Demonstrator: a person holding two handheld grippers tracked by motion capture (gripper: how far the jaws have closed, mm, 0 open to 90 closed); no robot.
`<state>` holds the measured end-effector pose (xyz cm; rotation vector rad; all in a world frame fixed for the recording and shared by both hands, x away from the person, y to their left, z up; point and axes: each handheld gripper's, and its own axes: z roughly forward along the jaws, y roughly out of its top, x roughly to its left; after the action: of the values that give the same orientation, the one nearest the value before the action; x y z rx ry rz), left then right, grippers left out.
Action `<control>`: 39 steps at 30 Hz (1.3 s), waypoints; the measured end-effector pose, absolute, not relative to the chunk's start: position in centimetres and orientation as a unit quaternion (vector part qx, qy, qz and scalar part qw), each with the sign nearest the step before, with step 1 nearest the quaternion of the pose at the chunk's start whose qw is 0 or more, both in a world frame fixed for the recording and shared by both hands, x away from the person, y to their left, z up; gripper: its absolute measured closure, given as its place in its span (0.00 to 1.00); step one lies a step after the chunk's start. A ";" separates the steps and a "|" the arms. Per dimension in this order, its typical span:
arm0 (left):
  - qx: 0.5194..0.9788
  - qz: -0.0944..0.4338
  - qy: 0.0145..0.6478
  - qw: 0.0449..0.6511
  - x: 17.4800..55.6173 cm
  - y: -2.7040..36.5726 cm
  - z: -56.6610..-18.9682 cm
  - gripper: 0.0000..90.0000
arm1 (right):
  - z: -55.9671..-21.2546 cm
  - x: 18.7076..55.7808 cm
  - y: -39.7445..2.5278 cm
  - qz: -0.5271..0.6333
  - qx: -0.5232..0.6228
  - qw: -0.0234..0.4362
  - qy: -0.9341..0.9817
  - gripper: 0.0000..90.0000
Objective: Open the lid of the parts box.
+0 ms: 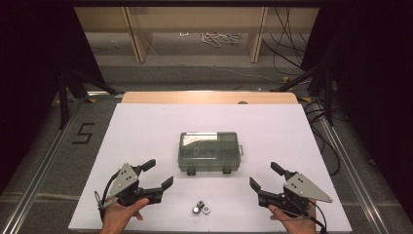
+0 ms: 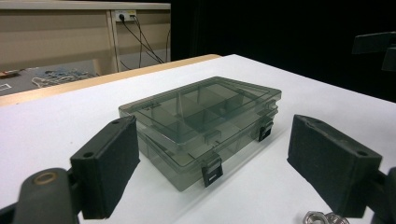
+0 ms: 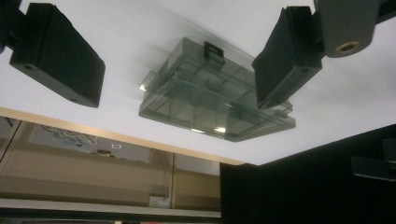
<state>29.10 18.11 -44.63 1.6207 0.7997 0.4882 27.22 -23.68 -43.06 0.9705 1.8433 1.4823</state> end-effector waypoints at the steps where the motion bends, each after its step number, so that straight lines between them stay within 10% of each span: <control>1: 0.696 0.208 0.343 0.595 29.1 18.1 -44.7 0.18 | -43.1 27.2 -23.7 0.555 0.363 0.288 0.690 0.19; 21: 0.715 0.212 0.346 0.569 29.8 18.0 -45.0 0.25 | -42.9 27.5 -23.7 0.542 0.356 0.290 0.704 0.23; 28: 0.734 0.212 0.350 0.542 31.2 17.9 -45.9 0.40 | -43.3 29.4 -24.3 0.533 0.351 0.271 0.721 0.50; 39: 0.761 0.175 0.345 0.521 32.5 17.7 -47.1 0.97 | -44.0 31.0 -24.1 0.506 0.313 0.240 0.767 0.97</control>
<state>32.47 17.68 -47.06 1.8240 0.8271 0.4206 30.97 -24.14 -43.97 0.8577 2.1004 1.3843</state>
